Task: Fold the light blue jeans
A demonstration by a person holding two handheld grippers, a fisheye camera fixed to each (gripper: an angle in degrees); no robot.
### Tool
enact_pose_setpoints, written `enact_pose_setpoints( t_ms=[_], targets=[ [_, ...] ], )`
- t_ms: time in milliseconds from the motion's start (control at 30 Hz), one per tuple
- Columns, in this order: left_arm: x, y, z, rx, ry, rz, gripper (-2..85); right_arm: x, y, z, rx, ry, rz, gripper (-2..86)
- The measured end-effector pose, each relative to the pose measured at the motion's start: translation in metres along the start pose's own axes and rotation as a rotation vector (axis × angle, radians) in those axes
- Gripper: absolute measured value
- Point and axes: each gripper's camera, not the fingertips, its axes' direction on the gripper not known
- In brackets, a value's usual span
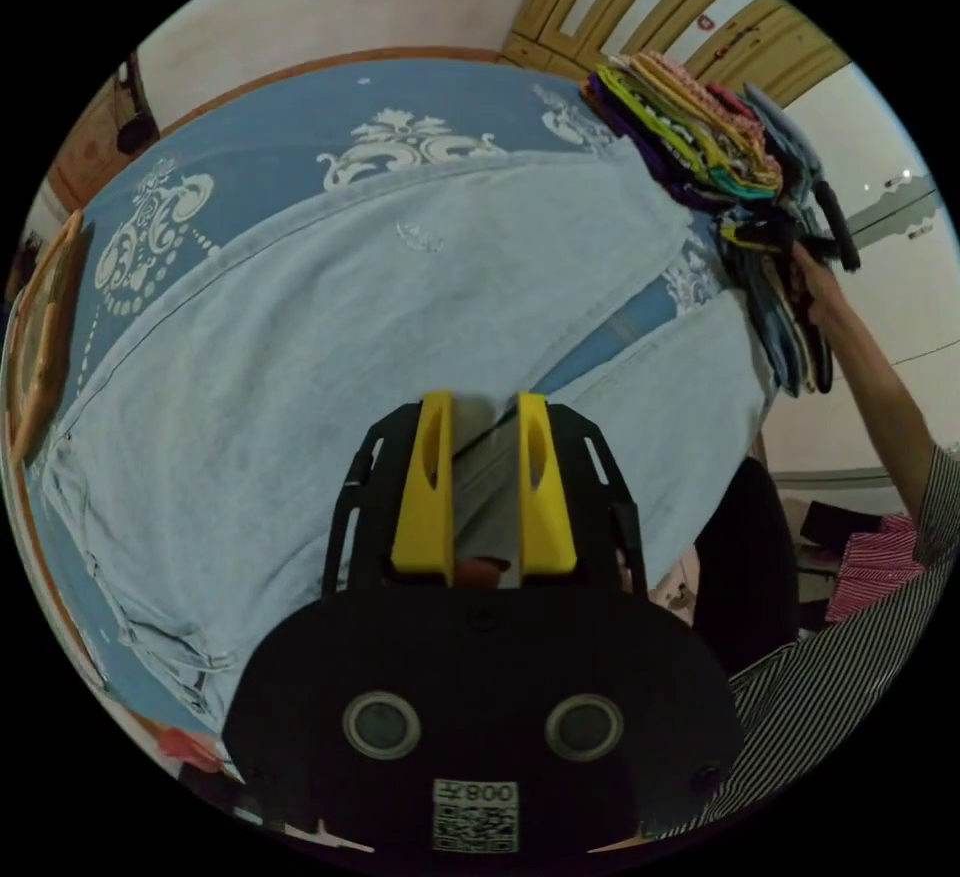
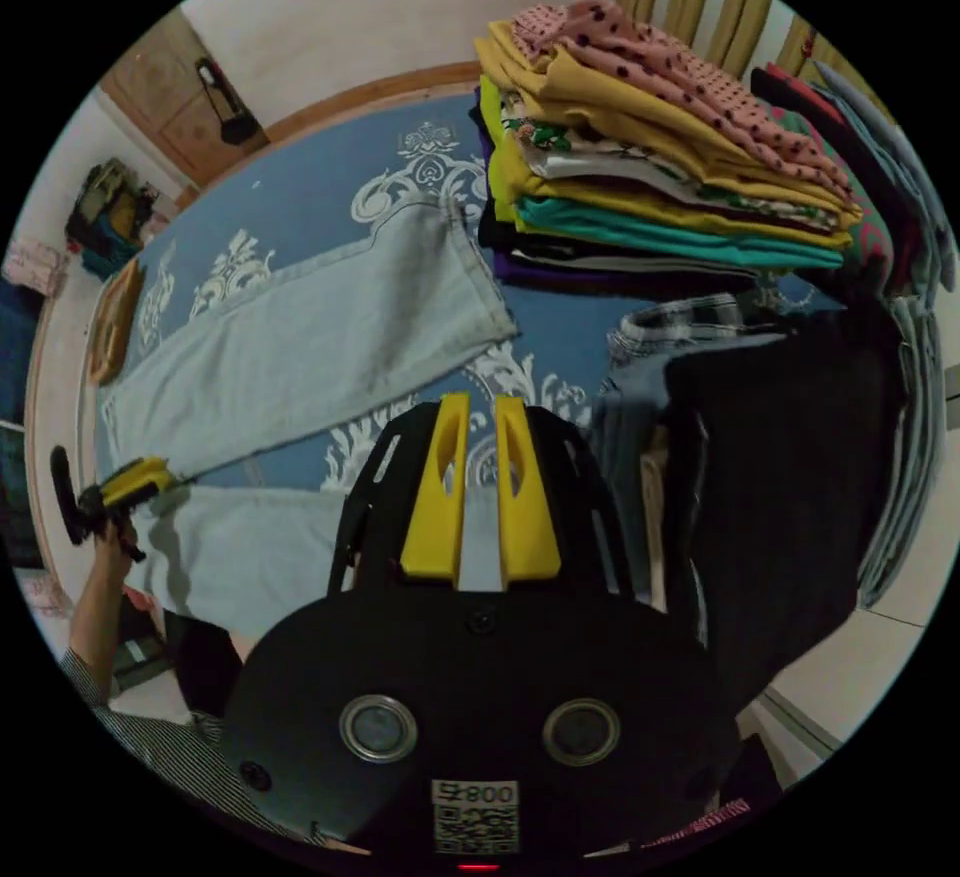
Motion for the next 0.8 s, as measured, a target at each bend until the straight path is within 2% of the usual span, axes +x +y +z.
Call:
enact_pose_setpoints(
  t_ms=[100,233,467,633,700,800],
  targets=[
    [0.005,0.000,0.012,-0.039,-0.072,0.053,9.0,0.006,-0.032,0.015,-0.018,-0.044,0.031,10.4],
    [0.005,0.003,0.012,-0.019,-0.120,0.078,7.8,0.002,-0.063,0.033,-0.046,0.057,0.011,10.5],
    [-0.024,0.015,-0.002,0.013,-0.003,0.004,3.5,-0.022,-0.085,0.045,-0.102,0.019,-0.073,7.6],
    [-0.032,0.034,-0.029,0.080,0.032,0.003,2.3,-0.064,-0.079,0.018,-0.083,0.115,-0.184,6.2],
    [-0.036,0.041,-0.031,0.071,0.032,-0.005,2.2,-0.074,-0.077,0.014,-0.091,0.089,-0.181,6.2],
    [-0.048,0.046,-0.022,-0.017,0.025,-0.021,2.3,-0.090,-0.084,0.037,-0.202,0.120,-0.163,6.3]
  ],
)
